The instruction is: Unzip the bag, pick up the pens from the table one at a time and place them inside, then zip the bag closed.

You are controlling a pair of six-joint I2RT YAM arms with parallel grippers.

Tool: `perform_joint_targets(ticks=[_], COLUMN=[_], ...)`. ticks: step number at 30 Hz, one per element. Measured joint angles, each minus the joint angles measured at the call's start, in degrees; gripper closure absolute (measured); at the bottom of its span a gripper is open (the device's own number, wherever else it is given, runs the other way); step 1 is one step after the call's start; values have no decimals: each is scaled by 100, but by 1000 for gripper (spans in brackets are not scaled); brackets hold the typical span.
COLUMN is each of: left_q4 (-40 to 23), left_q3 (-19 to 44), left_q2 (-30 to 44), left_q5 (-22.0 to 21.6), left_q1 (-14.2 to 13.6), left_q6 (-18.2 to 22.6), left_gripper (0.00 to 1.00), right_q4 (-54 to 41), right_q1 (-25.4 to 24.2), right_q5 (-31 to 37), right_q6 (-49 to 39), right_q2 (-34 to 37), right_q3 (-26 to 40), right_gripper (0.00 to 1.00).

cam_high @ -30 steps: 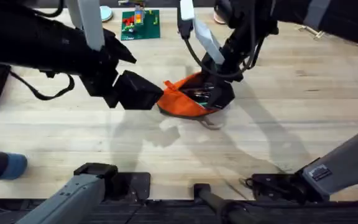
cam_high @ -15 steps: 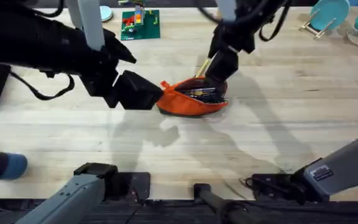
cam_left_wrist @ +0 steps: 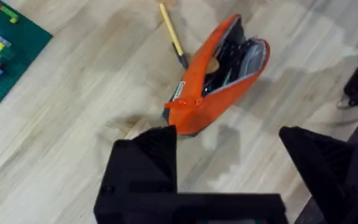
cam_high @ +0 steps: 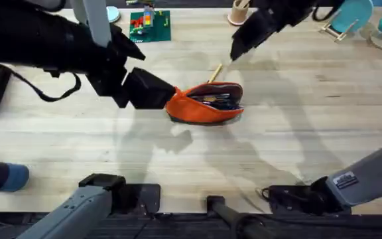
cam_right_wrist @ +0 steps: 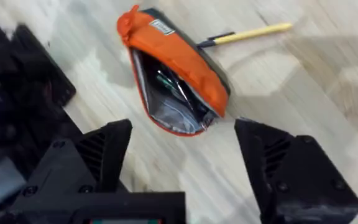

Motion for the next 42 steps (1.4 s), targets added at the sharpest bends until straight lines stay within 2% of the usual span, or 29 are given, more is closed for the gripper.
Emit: perform_joint_targets(ticks=[3,8,13,20,26,33,42], left_q4=[135,208,288,553,677,518,544], left_q3=[0,0,0,0,146,1021,1955], left_q2=[0,0,0,0,62,945,2432], left_q5=[-53,-272,-505,-864,-1519,-2273,-2604], left_q1=[0,0,0,-48,-488,-1111,-1386], left_q6=[-198,-553,-1115,-1916,-2459,-2933,-3316], left_gripper=[7,6,5,6,6,6,6], right_q4=[1,-92,-110,-101,-101,-101,-78], right_q1=[-195,-310,-308,-308,-308,-308,-308], right_q5=[60,650,1081,1261,1273,1274,1274], right_q6=[478,1192,1523,1662,1684,1702,1749], right_q2=[2,2,1,2,0,1,1], right_q3=[119,286,303,303,303,303,303], right_gripper=[6,6,6,5,5,5,5])
